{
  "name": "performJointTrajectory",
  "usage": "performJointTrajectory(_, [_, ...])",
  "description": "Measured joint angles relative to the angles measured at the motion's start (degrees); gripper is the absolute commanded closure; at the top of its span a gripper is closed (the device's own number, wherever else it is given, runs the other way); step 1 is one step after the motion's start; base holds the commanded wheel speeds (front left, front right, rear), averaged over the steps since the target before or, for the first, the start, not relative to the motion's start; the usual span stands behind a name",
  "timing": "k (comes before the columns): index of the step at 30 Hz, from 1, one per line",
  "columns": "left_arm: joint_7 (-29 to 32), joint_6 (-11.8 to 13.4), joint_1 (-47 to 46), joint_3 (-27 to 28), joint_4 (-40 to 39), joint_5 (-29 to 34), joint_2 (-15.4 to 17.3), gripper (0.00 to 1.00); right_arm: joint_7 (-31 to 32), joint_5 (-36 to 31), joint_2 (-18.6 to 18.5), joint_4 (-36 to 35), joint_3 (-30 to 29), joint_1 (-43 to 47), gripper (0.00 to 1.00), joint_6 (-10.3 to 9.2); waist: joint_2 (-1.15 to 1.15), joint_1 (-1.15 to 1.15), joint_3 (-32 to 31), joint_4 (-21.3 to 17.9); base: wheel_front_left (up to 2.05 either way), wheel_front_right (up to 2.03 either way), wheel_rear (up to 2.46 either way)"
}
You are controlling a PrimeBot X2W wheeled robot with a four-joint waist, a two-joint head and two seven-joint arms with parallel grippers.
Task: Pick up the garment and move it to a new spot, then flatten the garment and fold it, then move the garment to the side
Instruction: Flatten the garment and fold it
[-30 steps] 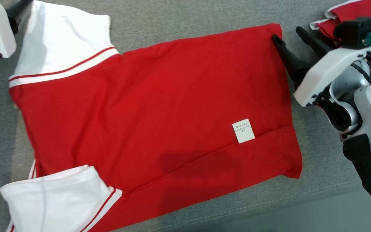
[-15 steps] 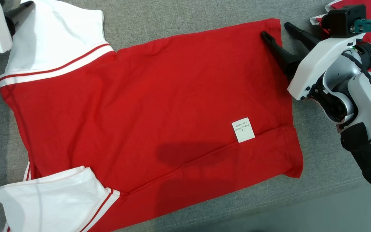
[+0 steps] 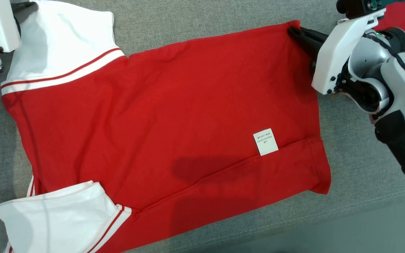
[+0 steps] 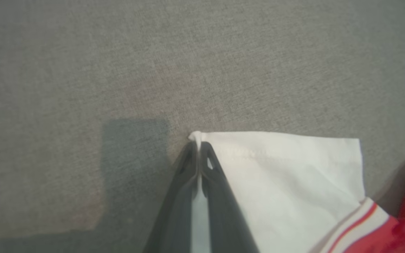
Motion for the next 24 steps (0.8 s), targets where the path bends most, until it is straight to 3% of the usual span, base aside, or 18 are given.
performJointTrajectory(7, [2.04, 0.2, -0.49, 1.04, -0.03, -2.75, -0.93, 1.0, 9.1, 5.08, -3.7, -3.69, 3.45, -3.74, 1.0, 0.0, 0.0, 0.0, -0.61, 0.48, 0.0, 0.0, 0.0])
performJointTrajectory(13, [1.97, 0.26, -2.29, 2.55, -1.75, -3.99, -0.23, 1.0, 13.26, 8.39, -7.57, -7.55, 4.39, -6.99, 1.0, 0.0, 0.0, 0.0, -1.18, 1.41, 0.0, 0.0, 0.0])
performJointTrajectory(19, [1.15, 0.23, -2.3, 3.65, -3.88, -5.46, 0.47, 1.0, 14.39, 11.72, -11.38, -12.01, 5.16, -7.14, 1.0, 0.0, 0.0, 0.0, -1.49, 2.71, 0.0, 0.0, 0.0])
performJointTrajectory(24, [-0.4, -0.01, -2.09, 3.9, -8.87, -7.8, 0.82, 1.0, 12.14, 12.44, -17.3, -19.02, 7.87, -5.85, 1.0, 0.0, 0.0, 0.0, -1.35, 4.49, 0.0, 0.0, 0.0])
